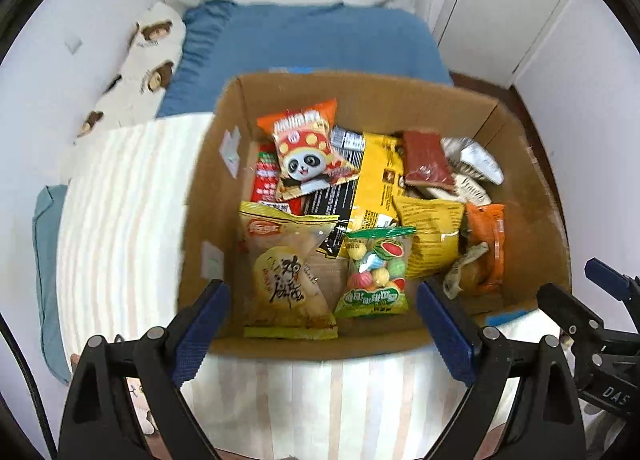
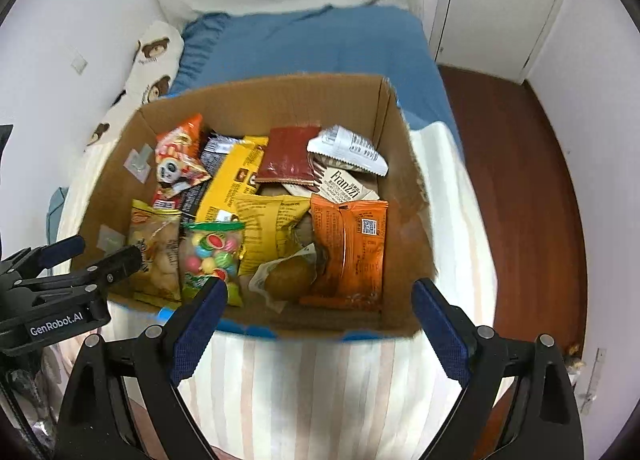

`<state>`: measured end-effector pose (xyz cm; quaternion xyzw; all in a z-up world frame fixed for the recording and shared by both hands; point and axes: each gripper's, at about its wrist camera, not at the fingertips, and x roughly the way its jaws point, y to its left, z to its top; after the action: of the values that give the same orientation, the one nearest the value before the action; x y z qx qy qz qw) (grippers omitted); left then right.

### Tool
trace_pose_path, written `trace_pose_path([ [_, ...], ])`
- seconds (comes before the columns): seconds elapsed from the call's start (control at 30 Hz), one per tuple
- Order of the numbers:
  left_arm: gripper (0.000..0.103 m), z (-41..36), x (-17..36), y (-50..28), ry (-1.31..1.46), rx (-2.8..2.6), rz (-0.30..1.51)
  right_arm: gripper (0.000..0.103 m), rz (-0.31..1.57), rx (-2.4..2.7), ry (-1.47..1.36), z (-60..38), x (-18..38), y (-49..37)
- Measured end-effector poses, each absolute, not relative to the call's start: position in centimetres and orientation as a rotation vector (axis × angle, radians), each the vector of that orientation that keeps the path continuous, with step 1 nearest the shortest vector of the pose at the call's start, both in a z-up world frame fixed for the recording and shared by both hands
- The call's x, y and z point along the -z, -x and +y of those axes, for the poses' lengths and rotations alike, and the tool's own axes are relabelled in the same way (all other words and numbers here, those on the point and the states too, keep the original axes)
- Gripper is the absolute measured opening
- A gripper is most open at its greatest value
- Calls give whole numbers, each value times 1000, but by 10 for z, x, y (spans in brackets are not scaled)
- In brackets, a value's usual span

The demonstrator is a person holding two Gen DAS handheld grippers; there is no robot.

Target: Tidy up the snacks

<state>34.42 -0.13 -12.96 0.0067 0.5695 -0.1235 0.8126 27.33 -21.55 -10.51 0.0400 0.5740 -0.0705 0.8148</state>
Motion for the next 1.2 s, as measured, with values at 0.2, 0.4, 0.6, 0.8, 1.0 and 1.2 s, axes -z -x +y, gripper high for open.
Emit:
trace_pose_path([
  [0.2,95,14,88,-293,-18,257,1072,95,1100,160,-67,-204,66,-223],
  [0.4,95,30,54,-239,-13,250,965,95,995,159,-59,-190,26,-166],
  [0.6,95,41,24,-190,-14,246,863,99,895,181,-56,-178,-11,-112],
  [0.8,95,46,6,-153,-29,253,816,100,807,202,-14,-161,-46,-68],
  [1.0,95,59,-18,-125,-22,233,758,100,730,213,12,-145,-80,-32],
  [1.2,95,71,-33,-107,-2,224,726,101,695,202,0,-136,-101,-11],
])
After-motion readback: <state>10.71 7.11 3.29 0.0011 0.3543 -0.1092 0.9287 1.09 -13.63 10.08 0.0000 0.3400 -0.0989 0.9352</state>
